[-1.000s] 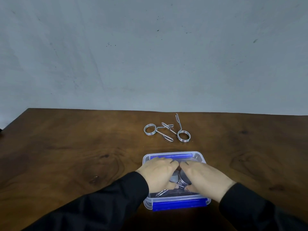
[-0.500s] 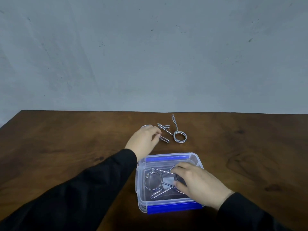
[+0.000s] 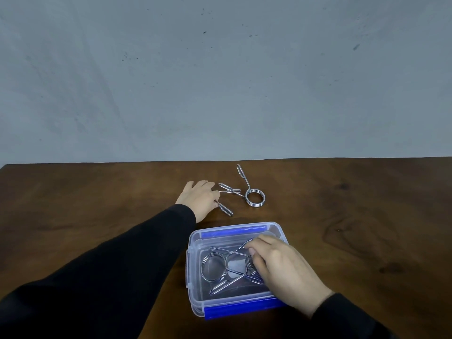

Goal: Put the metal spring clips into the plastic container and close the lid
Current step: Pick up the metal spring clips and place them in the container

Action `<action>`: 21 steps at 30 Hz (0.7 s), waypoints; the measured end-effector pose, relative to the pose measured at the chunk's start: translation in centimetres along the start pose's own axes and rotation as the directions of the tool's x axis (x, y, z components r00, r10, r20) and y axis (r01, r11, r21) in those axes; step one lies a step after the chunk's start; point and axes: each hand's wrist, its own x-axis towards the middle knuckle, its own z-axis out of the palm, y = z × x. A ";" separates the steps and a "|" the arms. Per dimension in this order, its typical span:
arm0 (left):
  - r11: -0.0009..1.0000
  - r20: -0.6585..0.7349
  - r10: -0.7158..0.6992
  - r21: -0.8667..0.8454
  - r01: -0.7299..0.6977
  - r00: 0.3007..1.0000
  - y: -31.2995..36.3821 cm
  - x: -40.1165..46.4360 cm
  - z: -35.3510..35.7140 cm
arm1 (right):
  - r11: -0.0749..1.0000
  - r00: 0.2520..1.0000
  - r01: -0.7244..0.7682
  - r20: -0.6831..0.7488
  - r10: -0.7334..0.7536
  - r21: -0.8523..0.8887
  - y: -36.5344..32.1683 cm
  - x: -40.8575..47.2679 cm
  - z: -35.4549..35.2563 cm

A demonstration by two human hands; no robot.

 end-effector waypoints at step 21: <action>0.900 -0.328 0.377 -0.090 -0.426 0.866 3.3 -8.5 -8.5 | 0.866 0.991 -0.047 -0.085 0.103 0.498 -0.6 1.7 -5.2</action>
